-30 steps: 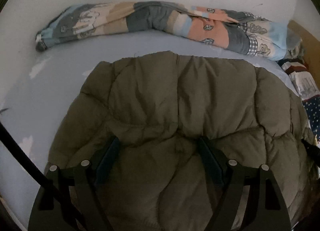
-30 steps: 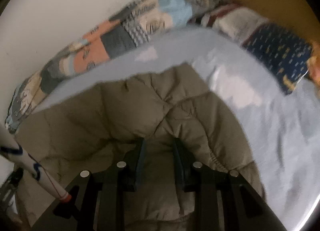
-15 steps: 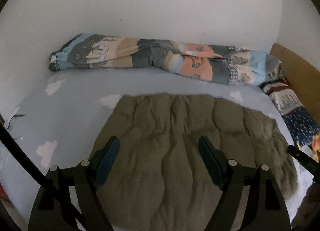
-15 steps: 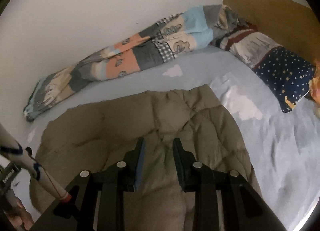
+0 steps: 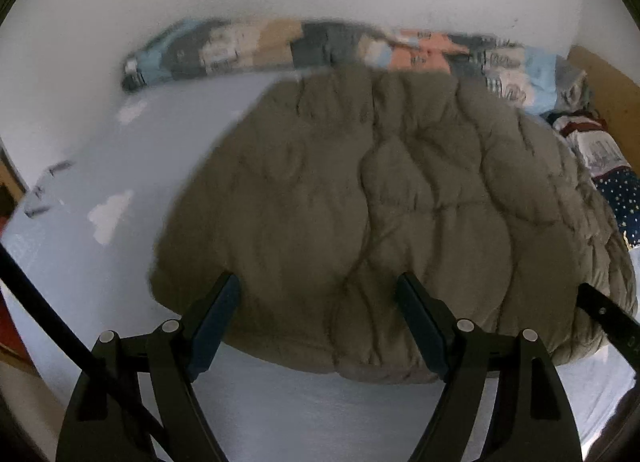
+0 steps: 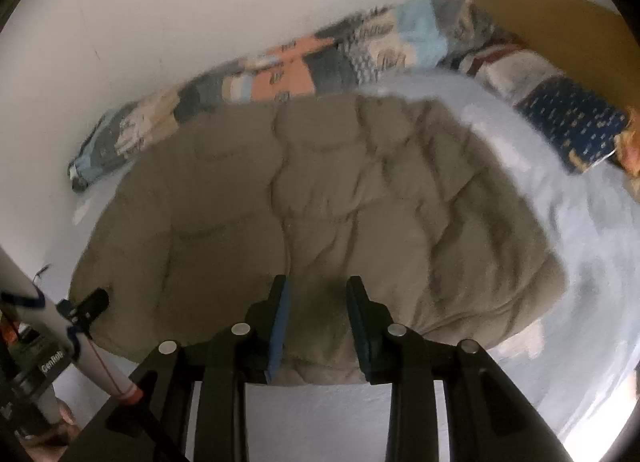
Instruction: Fold large clothes
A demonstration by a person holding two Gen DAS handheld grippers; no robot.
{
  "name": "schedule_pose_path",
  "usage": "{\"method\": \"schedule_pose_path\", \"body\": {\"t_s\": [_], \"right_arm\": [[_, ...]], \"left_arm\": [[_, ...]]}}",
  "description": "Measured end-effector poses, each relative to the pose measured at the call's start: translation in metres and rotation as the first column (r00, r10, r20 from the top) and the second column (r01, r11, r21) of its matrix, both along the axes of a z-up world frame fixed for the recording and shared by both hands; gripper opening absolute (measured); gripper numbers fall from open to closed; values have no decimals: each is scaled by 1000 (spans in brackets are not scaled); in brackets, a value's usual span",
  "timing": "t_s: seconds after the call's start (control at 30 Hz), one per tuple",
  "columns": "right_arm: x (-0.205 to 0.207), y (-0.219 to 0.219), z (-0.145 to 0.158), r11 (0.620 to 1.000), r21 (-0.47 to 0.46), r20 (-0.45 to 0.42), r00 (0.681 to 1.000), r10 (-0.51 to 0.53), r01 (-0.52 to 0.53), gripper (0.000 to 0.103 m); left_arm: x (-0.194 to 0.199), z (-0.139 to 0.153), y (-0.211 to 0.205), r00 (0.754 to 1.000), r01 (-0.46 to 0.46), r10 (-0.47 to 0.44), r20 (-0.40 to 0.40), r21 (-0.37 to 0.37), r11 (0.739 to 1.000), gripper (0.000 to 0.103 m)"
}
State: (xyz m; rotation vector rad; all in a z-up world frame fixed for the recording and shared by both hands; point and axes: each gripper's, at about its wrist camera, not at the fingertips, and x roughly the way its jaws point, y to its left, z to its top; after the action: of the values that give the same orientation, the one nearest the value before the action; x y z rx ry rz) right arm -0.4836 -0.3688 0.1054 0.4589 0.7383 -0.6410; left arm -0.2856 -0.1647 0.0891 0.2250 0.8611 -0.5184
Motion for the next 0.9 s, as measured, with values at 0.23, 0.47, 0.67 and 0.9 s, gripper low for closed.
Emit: {"method": "schedule_pose_path", "body": {"t_s": [0.23, 0.47, 0.67, 0.9], "right_arm": [[26, -10, -39, 999, 50, -112, 993, 23, -18, 36], [-18, -6, 3, 999, -23, 44, 998, -43, 44, 36], [-68, -48, 9, 957, 48, 62, 956, -288, 285, 36], [-64, -69, -17, 943, 149, -40, 955, -295, 297, 38]], "left_arm": [[-5, -12, -8, 1000, -18, 17, 16, 54, 998, 82], [-18, -2, 6, 997, -64, 63, 37, 19, 998, 82], [-23, -2, 3, 995, -27, 19, 98, 80, 996, 82], [-20, -8, 0, 996, -4, -4, 87, 92, 996, 82]]}}
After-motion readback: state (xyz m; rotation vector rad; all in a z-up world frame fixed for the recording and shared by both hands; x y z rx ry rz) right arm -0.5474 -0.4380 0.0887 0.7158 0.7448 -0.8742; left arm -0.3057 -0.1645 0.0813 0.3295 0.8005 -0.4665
